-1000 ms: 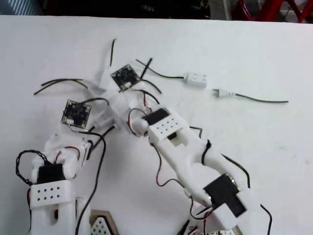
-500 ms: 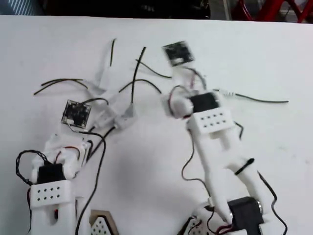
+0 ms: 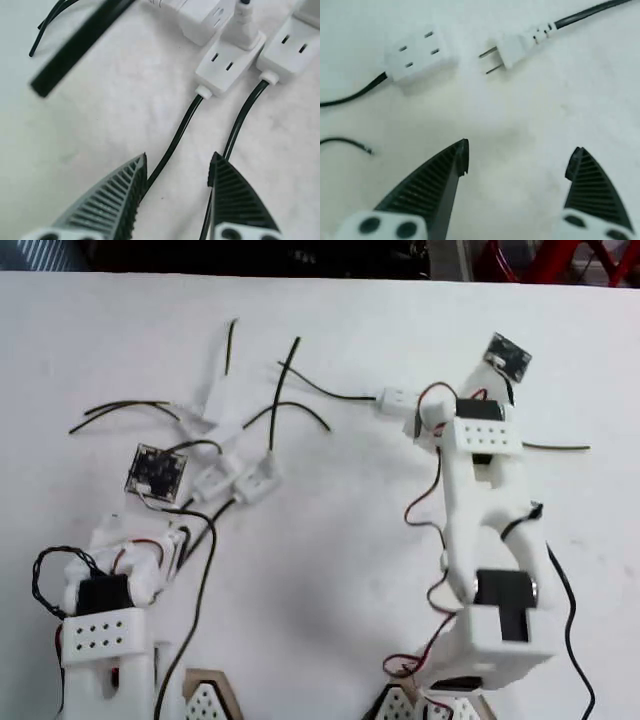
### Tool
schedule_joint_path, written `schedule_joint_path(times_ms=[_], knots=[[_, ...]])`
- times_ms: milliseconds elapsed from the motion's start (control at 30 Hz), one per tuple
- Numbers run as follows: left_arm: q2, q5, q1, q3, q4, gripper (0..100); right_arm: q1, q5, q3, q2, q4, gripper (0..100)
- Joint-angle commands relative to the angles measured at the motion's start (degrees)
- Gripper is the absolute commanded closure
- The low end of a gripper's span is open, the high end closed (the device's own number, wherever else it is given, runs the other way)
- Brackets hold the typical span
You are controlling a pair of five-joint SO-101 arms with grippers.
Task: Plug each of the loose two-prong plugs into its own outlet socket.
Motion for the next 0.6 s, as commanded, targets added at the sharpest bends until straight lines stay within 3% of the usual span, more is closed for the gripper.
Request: schedule_joint_path(times_ms=[0, 233, 567], knots=[[-1.54, 0.35, -0.4, -0.44, -1.32, 79, 1.71, -5.54, -7.56, 5.23, -0.84, 69.7], [-1.54, 0.35, -0.4, -0.35, -1.32, 79, 3.03, -10.37, -16.7, 14.46, -0.84, 69.7], [-1.54, 0.18, -0.4, -0.35, -1.32, 79, 6.37, -11.52, -25.41, 23.52, -1.01, 69.7]])
